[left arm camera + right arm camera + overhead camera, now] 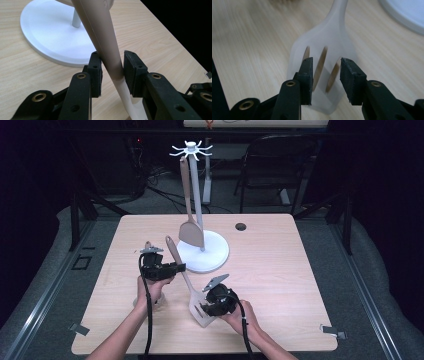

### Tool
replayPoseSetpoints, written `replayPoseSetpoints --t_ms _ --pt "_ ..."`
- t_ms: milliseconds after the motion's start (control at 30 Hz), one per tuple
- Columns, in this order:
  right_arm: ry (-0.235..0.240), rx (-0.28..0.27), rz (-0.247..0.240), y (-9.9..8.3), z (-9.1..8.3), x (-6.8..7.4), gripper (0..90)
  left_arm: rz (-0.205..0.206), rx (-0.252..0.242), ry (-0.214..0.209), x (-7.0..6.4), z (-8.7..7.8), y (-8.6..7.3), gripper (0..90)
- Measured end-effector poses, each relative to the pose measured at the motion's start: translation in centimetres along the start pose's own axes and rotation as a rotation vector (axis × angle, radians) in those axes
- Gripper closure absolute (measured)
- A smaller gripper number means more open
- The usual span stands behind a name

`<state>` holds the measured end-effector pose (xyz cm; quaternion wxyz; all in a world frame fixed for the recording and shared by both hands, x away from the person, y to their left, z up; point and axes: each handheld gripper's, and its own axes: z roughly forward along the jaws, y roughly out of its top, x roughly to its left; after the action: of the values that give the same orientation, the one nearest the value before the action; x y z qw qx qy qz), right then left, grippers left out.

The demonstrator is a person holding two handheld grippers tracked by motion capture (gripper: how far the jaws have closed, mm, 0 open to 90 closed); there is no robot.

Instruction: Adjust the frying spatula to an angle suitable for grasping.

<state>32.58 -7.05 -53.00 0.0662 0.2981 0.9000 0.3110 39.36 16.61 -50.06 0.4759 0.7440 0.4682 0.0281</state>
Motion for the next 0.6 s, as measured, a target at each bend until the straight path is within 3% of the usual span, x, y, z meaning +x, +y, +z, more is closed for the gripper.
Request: replayPoseSetpoints --t_ms 300,533,600 --pt "-0.009 -0.088 0.063 2.4 0.5 -0.4 61.5 0.024 -0.027 -0.012 -0.8 -0.3 0.0 70.1" --pt "-0.01 -0.111 0.096 4.4 1.1 -0.8 61.2 0.05 -0.04 -0.027 -1.4 -0.1 0.2 70.8" --pt "-0.007 -0.108 0.103 4.6 1.5 -1.0 66.8 0.053 -0.044 -0.034 -1.6 -0.1 0.3 71.1"
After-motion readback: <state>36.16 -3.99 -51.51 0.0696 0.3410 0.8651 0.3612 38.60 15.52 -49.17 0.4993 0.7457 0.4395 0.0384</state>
